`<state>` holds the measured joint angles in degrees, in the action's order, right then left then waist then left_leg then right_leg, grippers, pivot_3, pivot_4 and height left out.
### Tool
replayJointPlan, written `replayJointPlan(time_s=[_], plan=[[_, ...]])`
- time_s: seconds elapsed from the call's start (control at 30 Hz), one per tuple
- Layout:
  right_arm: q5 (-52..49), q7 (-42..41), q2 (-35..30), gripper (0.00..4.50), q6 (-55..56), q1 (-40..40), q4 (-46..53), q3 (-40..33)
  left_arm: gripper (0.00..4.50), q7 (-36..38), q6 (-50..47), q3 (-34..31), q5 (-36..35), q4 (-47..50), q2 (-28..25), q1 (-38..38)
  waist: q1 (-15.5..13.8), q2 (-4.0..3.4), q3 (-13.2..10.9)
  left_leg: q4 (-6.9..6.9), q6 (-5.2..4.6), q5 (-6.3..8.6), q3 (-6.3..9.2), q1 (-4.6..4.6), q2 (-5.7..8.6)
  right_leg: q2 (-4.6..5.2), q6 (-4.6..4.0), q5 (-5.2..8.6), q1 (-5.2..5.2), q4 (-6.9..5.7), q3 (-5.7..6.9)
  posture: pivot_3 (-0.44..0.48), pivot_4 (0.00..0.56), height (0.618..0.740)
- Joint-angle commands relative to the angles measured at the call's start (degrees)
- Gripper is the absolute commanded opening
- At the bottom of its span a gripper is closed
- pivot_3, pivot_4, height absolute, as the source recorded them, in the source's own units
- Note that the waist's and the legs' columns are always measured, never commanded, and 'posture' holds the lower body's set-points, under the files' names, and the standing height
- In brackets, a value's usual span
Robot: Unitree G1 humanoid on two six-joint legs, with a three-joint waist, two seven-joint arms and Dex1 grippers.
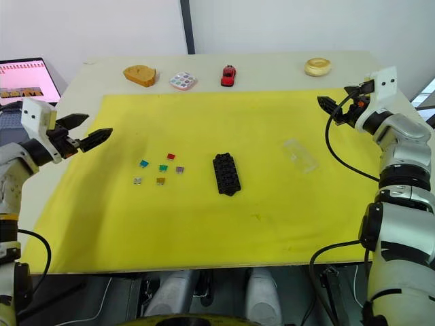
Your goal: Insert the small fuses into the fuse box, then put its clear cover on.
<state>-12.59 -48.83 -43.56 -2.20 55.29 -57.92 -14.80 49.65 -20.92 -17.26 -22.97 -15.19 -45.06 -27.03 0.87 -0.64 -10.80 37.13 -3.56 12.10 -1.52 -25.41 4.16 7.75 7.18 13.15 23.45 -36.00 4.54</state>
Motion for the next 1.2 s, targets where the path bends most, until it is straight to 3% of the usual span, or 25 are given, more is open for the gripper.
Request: replayJointPlan(time_s=[0.03,0.6,0.93,1.07,1.2], plan=[[-0.66,0.42,-0.76,4.45,1.26,0.79,1.53,-1.08,4.50,-0.32,0.68,-0.78,0.64,0.85,-1.55,-0.02,0.01,0.00,0.00,0.00,0.00,0.00,0.00,0.00,0.00,0.00,0.00,0.00,0.00,0.00,-0.01,0.000,0.150,0.740],[1.86,5.97,-1.16,4.45,3.86,1.12,-0.62,-0.09,4.50,-1.12,2.06,-1.97,0.37,-1.85,-1.69,-2.01,-0.04,0.00,0.00,-0.01,0.01,0.01,-0.04,0.00,0.00,0.00,0.00,0.00,0.03,0.00,-0.05,0.000,0.150,0.740],[1.88,3.58,-1.53,4.45,3.39,0.29,0.76,-0.07,4.50,-0.88,3.25,-3.91,-0.71,-4.51,-2.12,-2.73,0.00,0.00,0.00,-0.02,0.01,0.01,-0.05,0.00,0.00,0.00,0.00,0.00,0.04,0.00,-0.05,0.000,0.150,0.740],[1.06,0.02,-1.81,4.45,1.80,-1.35,4.81,0.35,4.50,5.16,-5.15,-5.55,-6.01,-0.74,-4.95,1.07,0.17,0.00,0.00,-0.02,0.00,0.01,-0.06,-0.01,-0.01,0.01,0.00,0.00,0.04,0.00,-0.06,0.000,0.150,0.740],[-1.61,-6.40,-1.93,4.45,-4.50,-4.33,15.42,1.42,4.50,10.55,-10.59,-6.65,-9.22,4.87,-8.97,8.06,0.32,-0.01,0.00,-0.09,-0.01,0.02,-0.11,-0.02,-0.05,-0.02,-0.01,0.00,0.15,-0.02,-0.23,0.000,0.150,0.740]])
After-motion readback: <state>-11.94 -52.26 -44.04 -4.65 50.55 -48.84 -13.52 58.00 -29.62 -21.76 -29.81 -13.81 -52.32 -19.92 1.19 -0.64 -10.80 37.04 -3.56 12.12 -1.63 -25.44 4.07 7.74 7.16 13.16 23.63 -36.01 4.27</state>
